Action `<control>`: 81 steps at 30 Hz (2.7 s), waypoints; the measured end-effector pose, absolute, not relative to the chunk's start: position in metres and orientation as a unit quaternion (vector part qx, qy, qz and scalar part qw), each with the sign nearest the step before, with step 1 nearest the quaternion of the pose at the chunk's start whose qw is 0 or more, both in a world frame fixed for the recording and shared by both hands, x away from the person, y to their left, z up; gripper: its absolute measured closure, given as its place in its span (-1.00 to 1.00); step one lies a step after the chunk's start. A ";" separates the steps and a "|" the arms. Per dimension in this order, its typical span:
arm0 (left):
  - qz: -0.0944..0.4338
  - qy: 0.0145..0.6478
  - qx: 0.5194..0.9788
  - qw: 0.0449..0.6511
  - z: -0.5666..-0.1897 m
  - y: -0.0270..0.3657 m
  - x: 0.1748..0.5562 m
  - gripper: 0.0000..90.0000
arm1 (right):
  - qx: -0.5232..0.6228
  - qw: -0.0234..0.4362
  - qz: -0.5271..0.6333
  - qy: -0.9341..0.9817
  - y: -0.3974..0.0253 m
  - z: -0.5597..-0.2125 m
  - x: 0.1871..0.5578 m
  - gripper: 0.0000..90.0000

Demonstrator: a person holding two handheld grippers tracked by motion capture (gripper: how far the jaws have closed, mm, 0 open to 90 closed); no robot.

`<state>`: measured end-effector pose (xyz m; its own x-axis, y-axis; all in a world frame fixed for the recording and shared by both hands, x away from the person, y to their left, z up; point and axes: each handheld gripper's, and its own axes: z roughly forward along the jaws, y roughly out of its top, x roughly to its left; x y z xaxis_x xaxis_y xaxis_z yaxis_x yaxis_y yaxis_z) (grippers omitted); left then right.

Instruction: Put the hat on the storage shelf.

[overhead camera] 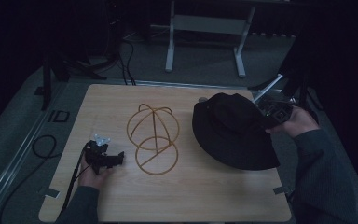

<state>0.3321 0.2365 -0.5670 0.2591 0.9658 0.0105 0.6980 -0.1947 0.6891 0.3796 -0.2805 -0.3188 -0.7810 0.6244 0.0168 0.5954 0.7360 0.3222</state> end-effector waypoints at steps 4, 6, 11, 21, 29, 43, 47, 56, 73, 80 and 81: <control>0.230 0.564 0.738 0.291 -0.567 0.237 0.332 -0.96 | 0.331 0.048 0.160 0.929 -0.284 -0.315 0.381 0.92; 0.230 0.564 0.738 0.291 -0.567 0.237 0.332 -0.96 | 0.332 0.048 0.163 0.928 -0.286 -0.313 0.382 0.92; 0.230 0.564 0.738 0.291 -0.567 0.237 0.332 -0.96 | 0.334 0.050 0.173 0.925 -0.290 -0.308 0.383 0.92; 0.229 0.563 0.739 0.290 -0.567 0.237 0.332 -0.96 | 0.332 0.057 0.197 0.921 -0.292 -0.295 0.382 0.92; 0.229 0.563 0.739 0.290 -0.567 0.237 0.332 -0.96 | 0.310 0.064 0.219 0.923 -0.282 -0.279 0.379 0.92; 0.229 0.563 0.739 0.290 -0.567 0.237 0.332 -0.96 | 0.300 0.074 0.238 0.921 -0.276 -0.260 0.377 0.92; 0.229 0.563 0.740 0.290 -0.567 0.237 0.332 -0.96 | 0.296 0.076 0.243 0.921 -0.273 -0.256 0.376 0.92; 0.229 0.563 0.740 0.290 -0.567 0.237 0.332 -0.96 | 0.284 0.076 0.254 0.922 -0.265 -0.250 0.375 0.91; 0.229 0.563 0.740 0.290 -0.567 0.237 0.332 -0.96 | 0.263 0.082 0.274 0.921 -0.251 -0.241 0.374 0.91; 0.228 0.563 0.740 0.290 -0.567 0.237 0.332 -0.96 | 0.250 0.080 0.280 0.924 -0.241 -0.238 0.374 0.91; 0.229 0.563 0.740 0.290 -0.567 0.237 0.332 -0.96 | 0.248 0.079 0.280 0.924 -0.240 -0.238 0.374 0.91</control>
<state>0.3320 0.2368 -0.5666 0.2617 0.9651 0.0122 0.7001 -0.1986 0.6859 0.3742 -0.2397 -0.2375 -0.8645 0.5026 -0.0069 0.4141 0.7200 0.5569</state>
